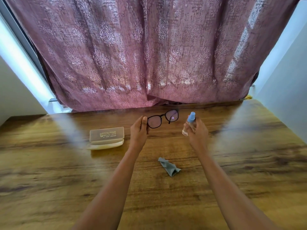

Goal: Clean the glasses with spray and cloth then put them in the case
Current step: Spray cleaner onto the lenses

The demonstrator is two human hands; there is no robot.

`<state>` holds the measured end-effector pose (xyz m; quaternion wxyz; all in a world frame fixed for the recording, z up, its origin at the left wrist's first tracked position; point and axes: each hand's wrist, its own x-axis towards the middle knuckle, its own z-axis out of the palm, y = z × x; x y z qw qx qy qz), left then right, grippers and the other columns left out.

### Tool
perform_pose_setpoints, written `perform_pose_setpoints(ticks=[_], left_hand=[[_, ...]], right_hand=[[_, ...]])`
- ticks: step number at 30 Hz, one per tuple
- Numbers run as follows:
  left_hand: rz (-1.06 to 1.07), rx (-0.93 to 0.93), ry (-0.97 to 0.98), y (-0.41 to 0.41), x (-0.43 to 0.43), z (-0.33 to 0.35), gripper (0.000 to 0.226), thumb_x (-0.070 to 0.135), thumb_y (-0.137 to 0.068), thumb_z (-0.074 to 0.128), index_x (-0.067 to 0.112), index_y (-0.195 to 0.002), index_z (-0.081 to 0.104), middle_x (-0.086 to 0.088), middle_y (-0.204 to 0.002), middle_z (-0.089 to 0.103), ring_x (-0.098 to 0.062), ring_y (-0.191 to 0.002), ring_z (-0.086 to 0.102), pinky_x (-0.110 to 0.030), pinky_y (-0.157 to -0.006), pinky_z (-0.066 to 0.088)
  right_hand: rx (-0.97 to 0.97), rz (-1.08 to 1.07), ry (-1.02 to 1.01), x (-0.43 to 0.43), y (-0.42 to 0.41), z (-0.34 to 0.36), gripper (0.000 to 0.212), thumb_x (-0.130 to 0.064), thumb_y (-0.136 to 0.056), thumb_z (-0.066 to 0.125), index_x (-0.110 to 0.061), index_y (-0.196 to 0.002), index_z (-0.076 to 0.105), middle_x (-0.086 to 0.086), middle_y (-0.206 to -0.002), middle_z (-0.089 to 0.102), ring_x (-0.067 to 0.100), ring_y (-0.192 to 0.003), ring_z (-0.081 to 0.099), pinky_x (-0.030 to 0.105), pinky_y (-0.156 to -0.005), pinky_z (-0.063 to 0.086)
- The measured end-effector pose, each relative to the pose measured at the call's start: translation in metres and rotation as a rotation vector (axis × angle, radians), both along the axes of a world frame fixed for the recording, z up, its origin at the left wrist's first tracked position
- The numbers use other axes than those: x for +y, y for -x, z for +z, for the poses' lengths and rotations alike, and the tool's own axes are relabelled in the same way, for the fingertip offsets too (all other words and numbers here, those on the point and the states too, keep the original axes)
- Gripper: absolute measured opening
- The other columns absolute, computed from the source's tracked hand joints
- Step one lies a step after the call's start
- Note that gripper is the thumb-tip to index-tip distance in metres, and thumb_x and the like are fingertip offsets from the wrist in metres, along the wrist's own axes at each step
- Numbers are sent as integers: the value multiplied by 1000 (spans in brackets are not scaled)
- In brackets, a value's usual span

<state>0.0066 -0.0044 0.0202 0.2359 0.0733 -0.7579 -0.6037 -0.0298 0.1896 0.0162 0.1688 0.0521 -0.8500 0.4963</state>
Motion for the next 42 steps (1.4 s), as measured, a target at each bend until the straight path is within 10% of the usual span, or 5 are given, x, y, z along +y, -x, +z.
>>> perform_pose_setpoints(ticks=[24,33,42], left_hand=[[30,32,-38,-10,6,-5,31,18,-100,34,4,-75,46,-8,-56,41,-1,-40,39,-10,-41,32],[-9,20,-64,-19,4,-3,31,17,-100,34,8,-72,42,-4,-57,37,0,-41,38,-10,-42,32],[-59,1,-19,-32,-6,-1,31,20,-100,34,9,-72,42,-5,-55,40,-1,-41,38,-12,-42,31]], right_hand=[[-194,-205,-64,10,0,-38,39,-5,-81,66,-2,-119,57,13,-110,64,14,-92,52,18,-77,35],[-239,-297,-13,12,-15,-30,55,-9,-77,70,0,-126,46,16,-124,54,28,-113,51,34,-91,42],[1,-140,-96,-12,-56,-30,8,-6,-81,64,-8,-87,60,0,-90,52,11,-76,50,17,-67,43]])
